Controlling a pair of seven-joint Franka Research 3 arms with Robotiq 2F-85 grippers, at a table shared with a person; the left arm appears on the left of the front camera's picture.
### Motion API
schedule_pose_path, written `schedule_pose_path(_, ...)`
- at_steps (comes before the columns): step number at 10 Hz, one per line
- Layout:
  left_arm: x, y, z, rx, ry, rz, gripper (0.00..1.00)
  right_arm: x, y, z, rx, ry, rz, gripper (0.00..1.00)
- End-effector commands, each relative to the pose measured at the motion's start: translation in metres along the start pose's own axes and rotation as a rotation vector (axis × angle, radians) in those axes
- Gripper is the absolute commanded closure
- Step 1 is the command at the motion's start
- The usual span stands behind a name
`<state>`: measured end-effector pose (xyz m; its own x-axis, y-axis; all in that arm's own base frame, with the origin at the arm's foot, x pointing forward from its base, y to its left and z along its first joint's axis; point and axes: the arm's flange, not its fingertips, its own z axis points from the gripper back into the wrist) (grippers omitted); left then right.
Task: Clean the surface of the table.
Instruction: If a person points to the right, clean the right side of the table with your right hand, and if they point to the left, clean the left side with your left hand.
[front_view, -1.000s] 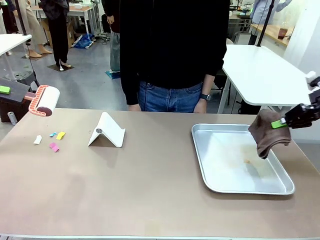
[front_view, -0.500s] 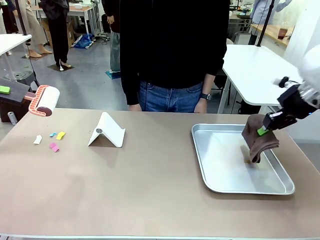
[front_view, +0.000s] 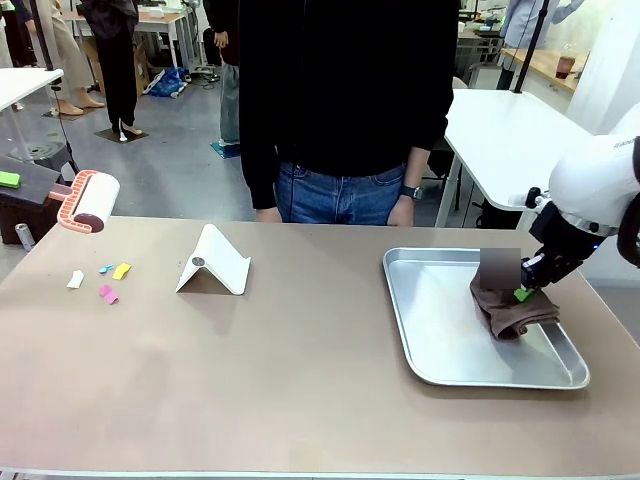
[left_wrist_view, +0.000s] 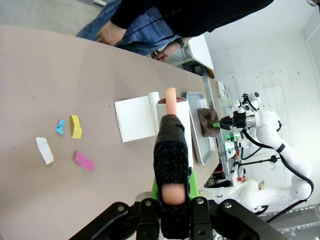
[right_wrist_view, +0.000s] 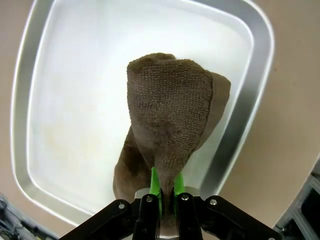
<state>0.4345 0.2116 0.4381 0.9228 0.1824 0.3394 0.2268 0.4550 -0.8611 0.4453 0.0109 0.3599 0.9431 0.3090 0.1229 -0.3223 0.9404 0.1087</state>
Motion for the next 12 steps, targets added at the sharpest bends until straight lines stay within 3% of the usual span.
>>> schedule_pose_path(1,0.000,-0.003,0.001,-0.025,-0.018,-0.019,1.00,0.009,0.012,-0.012,0.024,0.004,-0.001,0.89)
schedule_pose_path(6,0.000,-0.003,0.001,-0.025,-0.018,-0.019,1.00,0.015,0.040,-0.053,0.100,0.099,0.036,0.89)
schedule_pose_path(8,0.000,-0.003,0.001,-0.025,-0.018,-0.019,1.00,0.016,0.051,-0.056,0.193,0.123,0.068,0.89)
schedule_pose_path(10,0.000,-0.003,0.001,-0.025,-0.018,-0.019,1.00,0.021,0.063,-0.059,0.313,0.115,0.104,0.89)
schedule_pose_path(12,0.000,-0.003,0.001,-0.025,-0.018,-0.019,1.00,0.026,0.074,-0.057,0.350,0.072,0.123,0.89)
